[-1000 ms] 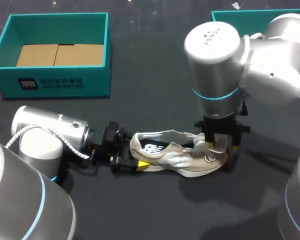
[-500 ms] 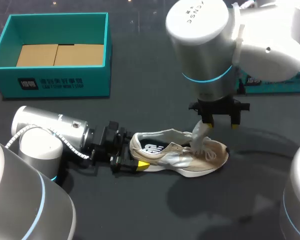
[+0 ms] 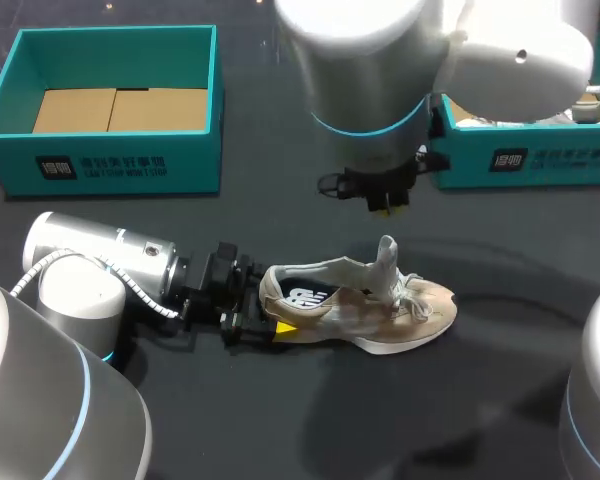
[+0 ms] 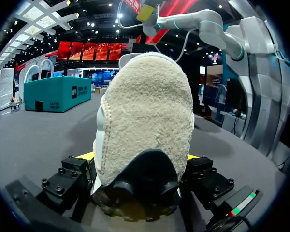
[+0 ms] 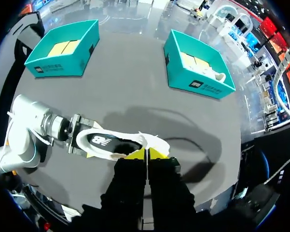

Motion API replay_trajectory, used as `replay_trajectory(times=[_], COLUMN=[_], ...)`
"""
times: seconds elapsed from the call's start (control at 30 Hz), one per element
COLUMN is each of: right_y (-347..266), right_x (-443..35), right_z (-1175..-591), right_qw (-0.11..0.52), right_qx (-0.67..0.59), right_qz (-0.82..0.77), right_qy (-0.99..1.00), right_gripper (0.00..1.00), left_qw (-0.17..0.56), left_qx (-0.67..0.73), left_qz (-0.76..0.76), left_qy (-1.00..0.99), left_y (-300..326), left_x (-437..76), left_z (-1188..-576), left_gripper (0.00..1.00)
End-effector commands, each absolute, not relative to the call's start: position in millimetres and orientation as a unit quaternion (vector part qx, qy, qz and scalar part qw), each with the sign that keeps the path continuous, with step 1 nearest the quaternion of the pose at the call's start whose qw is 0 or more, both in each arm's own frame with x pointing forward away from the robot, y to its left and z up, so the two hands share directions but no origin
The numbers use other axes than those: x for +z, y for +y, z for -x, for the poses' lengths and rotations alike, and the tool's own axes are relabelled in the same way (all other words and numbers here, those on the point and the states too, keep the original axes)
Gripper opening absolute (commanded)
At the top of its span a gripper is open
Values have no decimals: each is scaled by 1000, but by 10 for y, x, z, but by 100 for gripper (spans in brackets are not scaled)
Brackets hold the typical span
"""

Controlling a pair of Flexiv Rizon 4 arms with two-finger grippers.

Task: Take the shoe out of the shoebox, open the shoe tongue, remove and reinsert the insole, then place the shoe into the shoebox

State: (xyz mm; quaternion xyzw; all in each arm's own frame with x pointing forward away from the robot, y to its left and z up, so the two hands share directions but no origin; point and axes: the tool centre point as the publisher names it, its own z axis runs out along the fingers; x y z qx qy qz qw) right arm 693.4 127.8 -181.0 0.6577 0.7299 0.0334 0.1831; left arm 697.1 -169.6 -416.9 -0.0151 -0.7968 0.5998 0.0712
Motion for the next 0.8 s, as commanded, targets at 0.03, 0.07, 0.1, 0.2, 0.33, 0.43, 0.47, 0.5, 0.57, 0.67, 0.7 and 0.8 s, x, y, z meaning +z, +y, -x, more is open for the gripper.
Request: replay_trajectory(times=[0.03,0.07,0.1,0.2,0.33,0.43,0.47,0.5,0.57,0.67,0.7,0.8], right_y=[1655,1710,1753,1784,1784,1784,1784,1784,1954,2078,2086,2118], right_x=[-1974,-1984,-1993,-2020,-2020,-2020,-2020,-2020,-2173,-2350,-2395,-2563], right_z=[-6967,-6957,-6952,-6950,-6950,-6950,-6950,-6950,-6985,-7004,-7001,-6977], right_qw=[191,172,147,126,126,126,126,126,105,71,62,9], right_qx=[9,32,51,49,49,49,49,49,52,46,50,40], right_qz=[-483,-459,-435,-419,-419,-419,-419,-419,-348,-283,-266,-205], right_qy=[854,871,887,898,898,898,898,898,930,955,961,978], right_gripper=[0,0,0,0,0,0,0,0,0,0,0,0], left_qw=[71,71,71,71,71,71,71,71,71,71,71,71], left_qx=[599,599,599,599,599,599,599,599,599,599,599,599], left_qz=[15,15,15,15,15,15,15,15,15,15,15,15], left_qy=[-797,-797,-797,-797,-797,-797,-797,-797,-797,-797,-797,-797], left_y=[-1655,-1655,-1655,-1655,-1655,-1655,-1655,-1655,-1655,-1655,-1655,-1655], left_x=[-4209,-4209,-4209,-4209,-4209,-4209,-4209,-4209,-4209,-4209,-4209,-4209], left_z=[-6955,-6955,-6955,-6955,-6955,-6955,-6955,-6955,-6955,-6955,-6955,-6955], left_gripper=[0,0,0,0,0,0,0,0,0,0,0,0])
